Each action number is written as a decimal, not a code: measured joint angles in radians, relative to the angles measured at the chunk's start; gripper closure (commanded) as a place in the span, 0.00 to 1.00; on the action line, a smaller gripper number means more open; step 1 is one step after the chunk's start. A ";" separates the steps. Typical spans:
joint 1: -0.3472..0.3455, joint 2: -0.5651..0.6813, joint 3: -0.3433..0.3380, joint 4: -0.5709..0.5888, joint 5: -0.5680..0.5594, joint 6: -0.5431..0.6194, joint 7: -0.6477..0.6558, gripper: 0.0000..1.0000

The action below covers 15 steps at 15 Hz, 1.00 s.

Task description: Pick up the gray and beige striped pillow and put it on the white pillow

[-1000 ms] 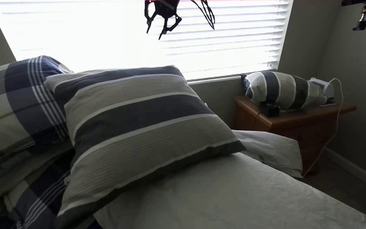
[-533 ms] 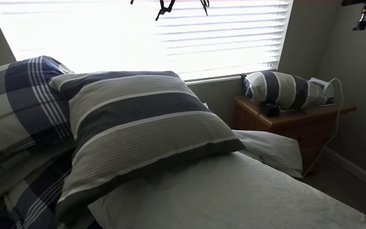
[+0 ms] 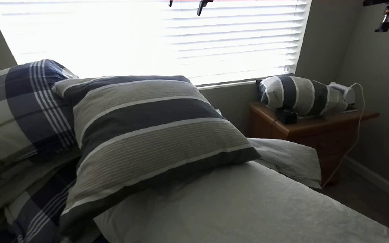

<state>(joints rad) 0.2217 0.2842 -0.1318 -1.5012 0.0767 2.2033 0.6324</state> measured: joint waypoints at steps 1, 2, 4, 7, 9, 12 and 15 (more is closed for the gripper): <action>-0.015 -0.038 0.020 -0.050 0.001 -0.009 -0.055 0.00; -0.032 -0.074 0.040 -0.098 0.006 -0.012 -0.112 0.00; -0.066 -0.146 0.075 -0.199 0.025 -0.013 -0.238 0.00; -0.107 -0.253 0.102 -0.352 0.056 -0.012 -0.444 0.00; -0.125 -0.327 0.105 -0.456 0.079 -0.011 -0.586 0.00; -0.144 -0.451 0.098 -0.619 0.124 -0.014 -0.803 0.00; -0.122 -0.581 0.039 -0.770 0.160 -0.015 -0.999 0.00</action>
<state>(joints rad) 0.0993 -0.2973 -0.0932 -2.2716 0.2365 2.1883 -0.3670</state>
